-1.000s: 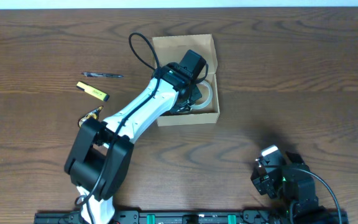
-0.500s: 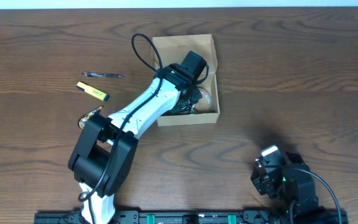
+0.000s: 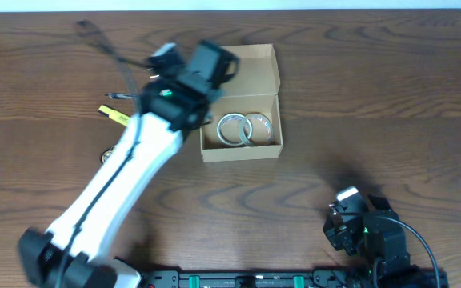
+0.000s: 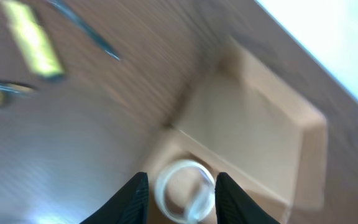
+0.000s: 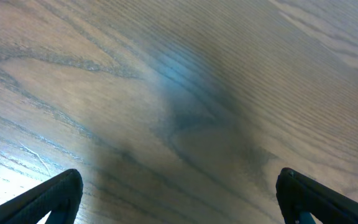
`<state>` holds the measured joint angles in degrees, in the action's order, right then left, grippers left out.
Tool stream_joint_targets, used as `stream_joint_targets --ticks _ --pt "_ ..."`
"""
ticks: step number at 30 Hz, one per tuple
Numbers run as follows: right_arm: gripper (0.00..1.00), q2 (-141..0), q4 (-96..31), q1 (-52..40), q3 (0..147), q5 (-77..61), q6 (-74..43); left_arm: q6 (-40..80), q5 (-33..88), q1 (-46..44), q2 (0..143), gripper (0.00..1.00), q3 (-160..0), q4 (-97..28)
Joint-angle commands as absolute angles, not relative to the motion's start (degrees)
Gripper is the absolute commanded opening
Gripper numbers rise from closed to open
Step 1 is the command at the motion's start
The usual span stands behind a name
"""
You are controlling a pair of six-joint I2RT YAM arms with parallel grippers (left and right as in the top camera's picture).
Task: Pack container
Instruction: 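Move the left gripper to the correction tape and grasp it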
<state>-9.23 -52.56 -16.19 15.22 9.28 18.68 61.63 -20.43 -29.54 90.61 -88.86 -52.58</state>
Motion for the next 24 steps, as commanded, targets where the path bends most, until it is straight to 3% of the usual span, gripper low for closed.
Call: stream_joint_targets --ticks 1,8,13,16,17,18,20,24 --pt "0.99 -8.9 -52.8 -15.7 15.0 9.6 19.3 72.3 -31.1 -26.0 86.7 0.36 -87.8 -58.2" --pt "0.99 -8.9 -52.8 -15.7 15.0 9.6 19.3 93.6 -32.1 -17.5 78.4 0.36 -75.6 -60.4" --pt "0.99 -8.9 -52.8 -15.7 15.0 9.6 19.3 119.5 -26.4 -13.0 76.4 0.34 -62.7 -60.2" --pt "0.99 -8.9 -52.8 -15.7 15.0 9.6 19.3 119.4 -25.4 -10.7 78.3 0.37 -61.2 -58.6" --pt "0.99 -8.9 -52.8 -15.7 15.0 9.6 19.3 119.4 -25.4 -10.0 78.9 0.4 -61.2 -58.2" --pt "0.99 -8.9 -52.8 -15.7 15.0 9.6 19.3 119.4 -25.4 -8.9 79.5 0.54 -61.2 -57.8" --pt "0.99 -8.9 -52.8 -15.7 15.0 9.6 19.3 119.3 -22.5 -6.5 80.3 0.96 -61.2 -57.1" --pt "0.99 -8.9 -52.8 -15.7 15.0 9.6 19.3 118.6 -16.0 -1.5 82.9 0.96 -61.2 -58.0"
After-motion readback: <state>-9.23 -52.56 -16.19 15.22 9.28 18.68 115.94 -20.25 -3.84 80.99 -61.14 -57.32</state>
